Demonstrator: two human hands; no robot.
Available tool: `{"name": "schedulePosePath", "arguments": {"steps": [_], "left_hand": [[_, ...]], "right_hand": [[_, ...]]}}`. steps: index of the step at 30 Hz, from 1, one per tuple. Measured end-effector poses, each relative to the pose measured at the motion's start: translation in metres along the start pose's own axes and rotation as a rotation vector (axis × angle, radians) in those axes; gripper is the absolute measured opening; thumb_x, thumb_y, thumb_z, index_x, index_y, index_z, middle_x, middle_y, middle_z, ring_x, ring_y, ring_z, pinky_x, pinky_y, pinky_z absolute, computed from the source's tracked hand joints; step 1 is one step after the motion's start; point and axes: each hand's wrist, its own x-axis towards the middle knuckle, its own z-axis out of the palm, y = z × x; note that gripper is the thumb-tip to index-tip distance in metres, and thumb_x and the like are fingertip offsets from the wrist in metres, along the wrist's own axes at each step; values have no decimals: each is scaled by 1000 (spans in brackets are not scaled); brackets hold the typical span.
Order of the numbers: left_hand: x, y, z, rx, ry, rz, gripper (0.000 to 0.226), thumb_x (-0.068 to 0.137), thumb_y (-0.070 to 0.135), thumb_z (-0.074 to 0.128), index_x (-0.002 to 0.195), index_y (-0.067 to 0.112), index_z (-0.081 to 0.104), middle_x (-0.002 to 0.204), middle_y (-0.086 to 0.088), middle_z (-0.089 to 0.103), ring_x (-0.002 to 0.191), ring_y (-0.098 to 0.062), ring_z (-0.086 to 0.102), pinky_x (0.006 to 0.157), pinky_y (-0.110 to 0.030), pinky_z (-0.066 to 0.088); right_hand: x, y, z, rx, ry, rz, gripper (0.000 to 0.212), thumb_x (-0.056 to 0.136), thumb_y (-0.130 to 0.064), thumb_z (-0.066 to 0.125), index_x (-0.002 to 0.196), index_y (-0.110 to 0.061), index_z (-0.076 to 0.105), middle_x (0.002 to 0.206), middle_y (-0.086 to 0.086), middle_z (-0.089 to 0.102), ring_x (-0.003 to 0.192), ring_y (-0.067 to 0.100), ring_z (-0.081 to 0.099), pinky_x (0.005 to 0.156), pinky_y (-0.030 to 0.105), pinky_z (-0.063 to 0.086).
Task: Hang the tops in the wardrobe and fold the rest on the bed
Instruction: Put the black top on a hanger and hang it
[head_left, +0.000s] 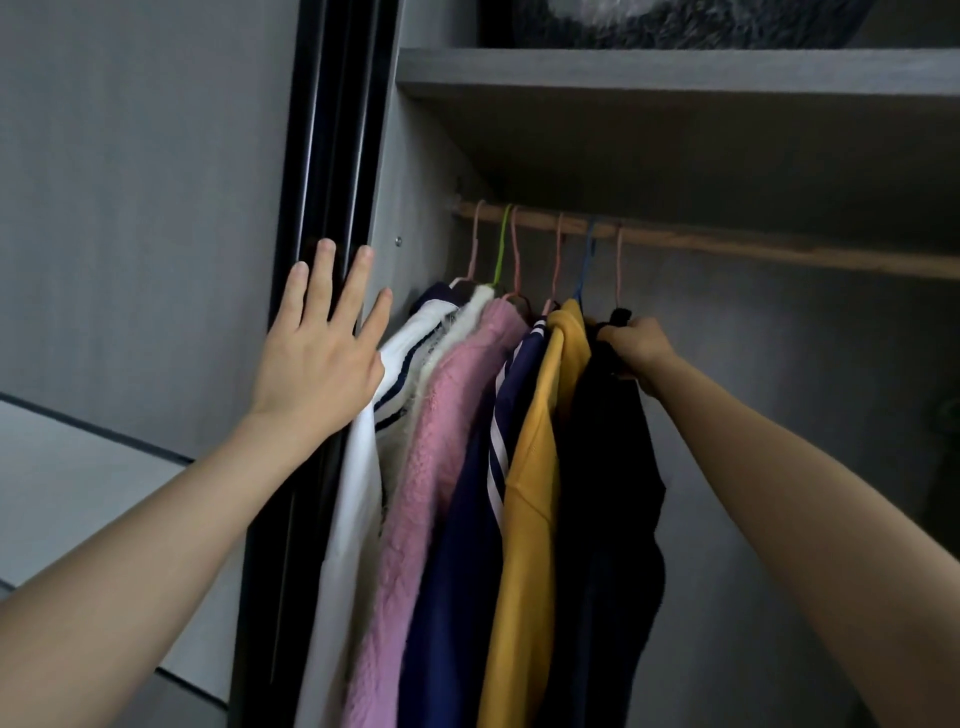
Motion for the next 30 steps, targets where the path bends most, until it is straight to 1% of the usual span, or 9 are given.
{"name": "schedulePosePath", "arguments": {"steps": [4,6,9,13,15,18,22,26,30], "left_hand": [[0,0,-4,-69,74,-13,47,86,23,52,130,6,52,148,-25,30,135,-44,19,115,-43,-5],[1,7,-10,-210,132,-116,41,86,23,46,121,6,58,144,-26,36,132,-42,20,113,-49,10],[-1,42,-29,-383,210,-175,35,84,23,46,112,9,61,134,-26,46,127,-41,27,101,-59,28],[9,105,-57,-559,235,-35,34,83,24,49,110,11,65,128,-21,54,124,-37,35,96,-51,33],[19,139,-70,-639,246,13,34,82,25,50,110,12,66,127,-21,54,124,-36,37,94,-48,34],[28,177,-81,-731,283,60,32,81,23,51,107,12,68,128,-22,54,123,-35,37,94,-46,32],[33,231,-93,-835,250,84,33,80,22,51,104,10,69,127,-24,55,122,-36,38,93,-47,33],[33,274,-103,-918,192,119,36,79,23,45,101,8,70,125,-26,55,120,-37,38,91,-45,32],[33,307,-109,-981,111,118,38,79,25,43,100,8,70,124,-26,54,119,-38,40,88,-46,37]], "right_hand": [[-12,-1,-14,-126,-82,2,37,96,-39,45,97,-2,50,68,9,54,55,21,53,52,26,41],[-17,7,-28,-187,-125,6,44,97,-46,38,102,-4,50,67,11,56,56,22,53,54,26,39],[-25,25,-57,-269,-148,22,44,99,-43,36,107,-3,53,67,12,56,57,22,53,57,27,40],[-33,44,-96,-447,-136,35,31,98,-27,43,101,1,57,65,9,55,56,22,51,53,26,39],[-40,54,-131,-629,-84,27,32,97,-23,46,99,6,60,72,13,60,63,25,55,59,30,43],[-54,72,-187,-958,61,40,31,95,-23,47,104,1,64,104,18,64,91,31,60,76,34,46],[-96,97,-271,-1304,251,71,30,92,-18,45,114,-4,60,121,20,52,115,36,44,89,39,41],[-136,108,-331,-1499,461,152,31,93,-17,46,120,-3,53,122,21,46,117,37,39,86,42,40],[-160,117,-364,-1519,420,345,26,93,-10,44,118,-5,50,115,18,58,107,35,56,78,36,45]]}}
